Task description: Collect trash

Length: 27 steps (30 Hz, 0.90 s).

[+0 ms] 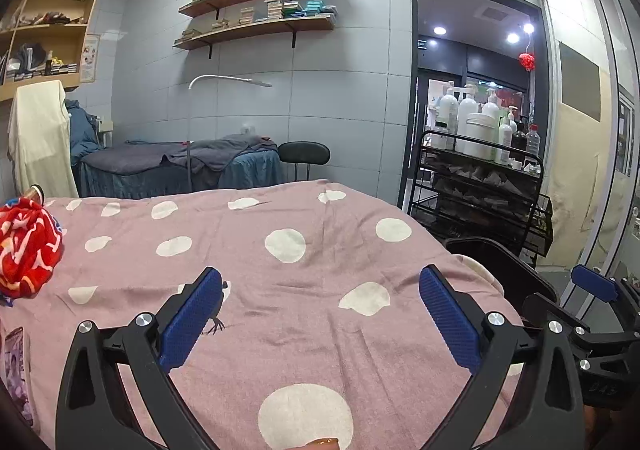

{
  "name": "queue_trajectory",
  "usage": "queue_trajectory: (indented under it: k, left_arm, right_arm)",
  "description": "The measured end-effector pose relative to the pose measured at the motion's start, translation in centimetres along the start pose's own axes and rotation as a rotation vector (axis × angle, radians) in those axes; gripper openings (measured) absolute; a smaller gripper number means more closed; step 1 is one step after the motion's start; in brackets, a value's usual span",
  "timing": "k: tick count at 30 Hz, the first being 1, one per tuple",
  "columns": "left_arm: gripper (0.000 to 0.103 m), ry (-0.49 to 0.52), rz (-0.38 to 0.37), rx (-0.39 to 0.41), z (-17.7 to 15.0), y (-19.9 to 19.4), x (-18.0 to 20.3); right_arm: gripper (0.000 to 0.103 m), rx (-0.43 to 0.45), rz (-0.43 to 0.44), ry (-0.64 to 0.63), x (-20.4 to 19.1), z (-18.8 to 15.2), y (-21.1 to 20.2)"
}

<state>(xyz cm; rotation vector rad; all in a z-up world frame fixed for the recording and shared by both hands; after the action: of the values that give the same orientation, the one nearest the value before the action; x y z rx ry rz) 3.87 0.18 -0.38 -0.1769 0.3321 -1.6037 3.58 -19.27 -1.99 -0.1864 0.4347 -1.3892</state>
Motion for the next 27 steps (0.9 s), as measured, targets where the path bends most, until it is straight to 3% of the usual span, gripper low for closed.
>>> queue_trajectory:
  k: [27]
  left_arm:
    - [0.098, -0.006, 0.021, 0.003, 0.07, -0.02, -0.60]
  right_arm:
    - [0.098, -0.004, -0.005, 0.001, -0.42, 0.09, 0.09]
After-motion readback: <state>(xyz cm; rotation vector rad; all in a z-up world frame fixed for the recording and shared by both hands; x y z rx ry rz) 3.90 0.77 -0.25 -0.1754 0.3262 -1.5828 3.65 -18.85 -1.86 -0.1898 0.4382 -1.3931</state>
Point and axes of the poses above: each gripper's, at about its wrist camera, not at the fingertips, and y roughly the way its jaws point, x to its right, z to its top, the point moved 4 cm from there along y, roughly the way its jaws point, and after that the axes turned 9 degrees about y, right-handed, at the moved point
